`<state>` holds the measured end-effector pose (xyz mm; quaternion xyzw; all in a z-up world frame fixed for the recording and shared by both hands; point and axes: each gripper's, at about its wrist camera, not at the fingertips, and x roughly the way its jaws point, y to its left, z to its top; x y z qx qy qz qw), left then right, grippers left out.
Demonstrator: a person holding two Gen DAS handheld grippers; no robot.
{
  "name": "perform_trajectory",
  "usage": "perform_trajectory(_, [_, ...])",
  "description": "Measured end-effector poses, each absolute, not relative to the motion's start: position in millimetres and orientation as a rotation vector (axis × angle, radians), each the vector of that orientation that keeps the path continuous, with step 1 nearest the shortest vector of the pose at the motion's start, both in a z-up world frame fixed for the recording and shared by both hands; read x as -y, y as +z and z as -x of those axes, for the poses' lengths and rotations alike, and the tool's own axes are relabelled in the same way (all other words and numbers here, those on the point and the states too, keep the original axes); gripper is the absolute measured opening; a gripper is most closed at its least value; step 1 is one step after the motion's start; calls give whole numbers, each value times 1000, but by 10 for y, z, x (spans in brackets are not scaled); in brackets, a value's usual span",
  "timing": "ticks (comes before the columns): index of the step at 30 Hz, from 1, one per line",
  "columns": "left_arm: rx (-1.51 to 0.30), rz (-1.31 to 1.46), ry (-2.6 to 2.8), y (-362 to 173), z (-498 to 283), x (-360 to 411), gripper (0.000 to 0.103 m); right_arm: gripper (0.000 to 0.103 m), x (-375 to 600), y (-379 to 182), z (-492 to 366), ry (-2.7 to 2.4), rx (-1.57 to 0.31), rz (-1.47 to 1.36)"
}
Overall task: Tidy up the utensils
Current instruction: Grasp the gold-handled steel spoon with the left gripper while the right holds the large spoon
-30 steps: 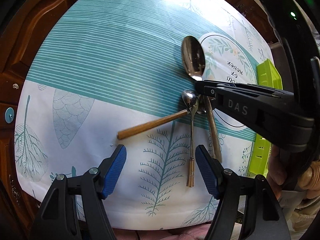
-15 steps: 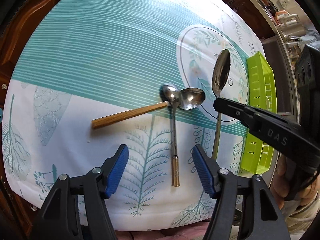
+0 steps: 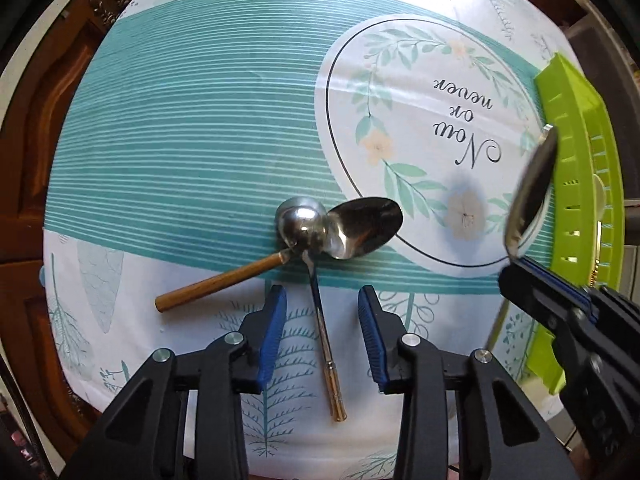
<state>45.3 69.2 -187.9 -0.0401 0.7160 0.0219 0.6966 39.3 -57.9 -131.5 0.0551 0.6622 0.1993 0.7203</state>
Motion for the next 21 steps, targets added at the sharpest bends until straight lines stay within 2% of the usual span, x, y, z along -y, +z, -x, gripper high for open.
perform_trajectory(4, [-1618, 77, 79, -1897, -560, -592, 29, 5, 694, -1280, -341, 443, -1453, -145])
perform_trajectory(5, [-1623, 72, 72, -1896, -569, -572, 21, 5, 695, -1270, -339, 445, -1451, -149])
perform_trajectory(6, [-1624, 65, 64, -1891, -576, -554, 2, 5, 726, -1261, -328, 445, -1449, -157])
perform_trajectory(21, [-1632, 211, -36, -1805, -338, -827, 1, 5, 814, -1216, -338, 496, -1422, -213])
